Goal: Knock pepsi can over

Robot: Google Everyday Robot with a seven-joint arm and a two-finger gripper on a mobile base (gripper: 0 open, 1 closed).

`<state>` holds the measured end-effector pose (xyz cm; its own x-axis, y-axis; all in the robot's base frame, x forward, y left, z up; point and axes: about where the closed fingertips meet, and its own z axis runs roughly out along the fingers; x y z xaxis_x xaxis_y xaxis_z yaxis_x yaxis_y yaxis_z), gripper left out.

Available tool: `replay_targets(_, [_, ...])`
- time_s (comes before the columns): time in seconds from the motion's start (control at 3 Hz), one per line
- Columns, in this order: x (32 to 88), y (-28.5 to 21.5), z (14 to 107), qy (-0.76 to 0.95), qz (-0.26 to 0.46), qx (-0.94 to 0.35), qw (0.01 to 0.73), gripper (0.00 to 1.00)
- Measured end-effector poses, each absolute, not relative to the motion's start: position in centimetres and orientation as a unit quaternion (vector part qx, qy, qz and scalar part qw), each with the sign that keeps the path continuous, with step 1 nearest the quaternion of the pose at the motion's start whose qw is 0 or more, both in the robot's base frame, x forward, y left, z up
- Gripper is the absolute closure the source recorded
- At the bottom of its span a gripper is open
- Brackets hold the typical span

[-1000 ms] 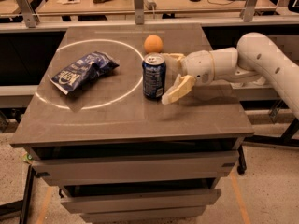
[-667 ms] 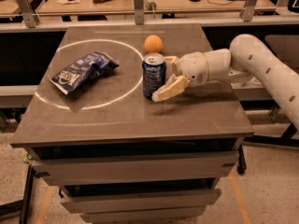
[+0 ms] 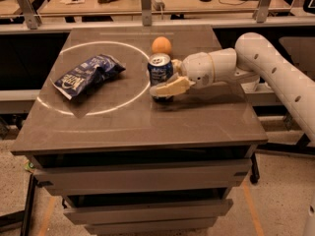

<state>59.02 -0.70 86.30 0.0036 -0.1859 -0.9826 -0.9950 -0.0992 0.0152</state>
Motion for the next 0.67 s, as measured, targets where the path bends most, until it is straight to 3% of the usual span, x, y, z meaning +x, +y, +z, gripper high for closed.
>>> replay_targets(0.33, [59.2, -1.3, 88.4, 0.519, 0.455, -0.576, 0.438, 0.88])
replay_targets(0.67, [58.8, -2.2, 92.0, 0.526, 0.395, -0.618, 0.431, 1.00])
